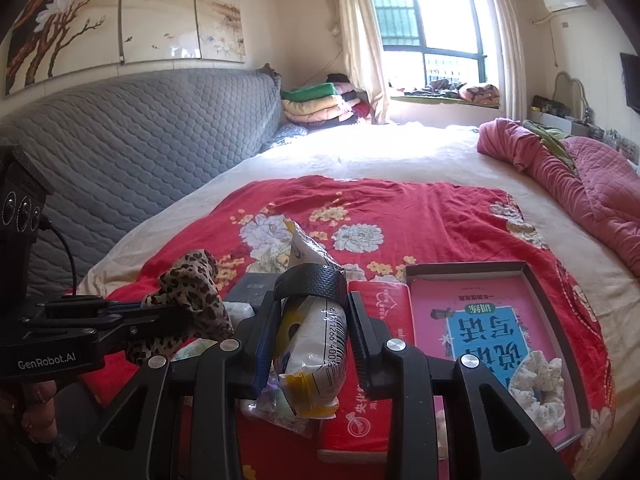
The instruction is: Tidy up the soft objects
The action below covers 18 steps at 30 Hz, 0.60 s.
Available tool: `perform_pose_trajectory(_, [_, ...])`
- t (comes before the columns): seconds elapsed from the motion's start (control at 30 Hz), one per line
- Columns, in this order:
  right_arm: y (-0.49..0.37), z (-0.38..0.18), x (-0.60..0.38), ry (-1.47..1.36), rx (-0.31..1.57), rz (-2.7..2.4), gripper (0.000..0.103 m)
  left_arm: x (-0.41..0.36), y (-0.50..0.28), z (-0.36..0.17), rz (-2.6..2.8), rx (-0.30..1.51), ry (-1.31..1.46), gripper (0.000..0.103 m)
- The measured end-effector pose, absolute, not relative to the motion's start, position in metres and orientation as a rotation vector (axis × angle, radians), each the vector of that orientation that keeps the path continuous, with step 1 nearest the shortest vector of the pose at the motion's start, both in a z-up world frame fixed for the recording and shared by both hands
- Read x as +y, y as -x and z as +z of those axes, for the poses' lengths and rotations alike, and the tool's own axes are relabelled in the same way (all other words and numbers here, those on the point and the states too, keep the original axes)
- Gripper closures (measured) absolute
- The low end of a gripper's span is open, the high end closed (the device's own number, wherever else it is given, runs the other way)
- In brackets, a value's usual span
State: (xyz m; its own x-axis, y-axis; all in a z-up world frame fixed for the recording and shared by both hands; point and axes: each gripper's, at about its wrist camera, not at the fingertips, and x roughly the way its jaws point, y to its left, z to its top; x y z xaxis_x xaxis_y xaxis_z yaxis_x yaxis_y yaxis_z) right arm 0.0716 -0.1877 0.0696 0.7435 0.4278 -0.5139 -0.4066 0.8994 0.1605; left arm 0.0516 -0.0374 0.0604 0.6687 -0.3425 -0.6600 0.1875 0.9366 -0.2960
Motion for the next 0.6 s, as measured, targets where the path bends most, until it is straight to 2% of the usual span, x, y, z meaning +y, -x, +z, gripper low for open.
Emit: perform_pose_trajectory(0.6, [-0.064,0.083,-0.252,-0.140,0.531,0.348,0.068,-0.098,-0.060,0.086,-0.367,0.763,0.126,0.091])
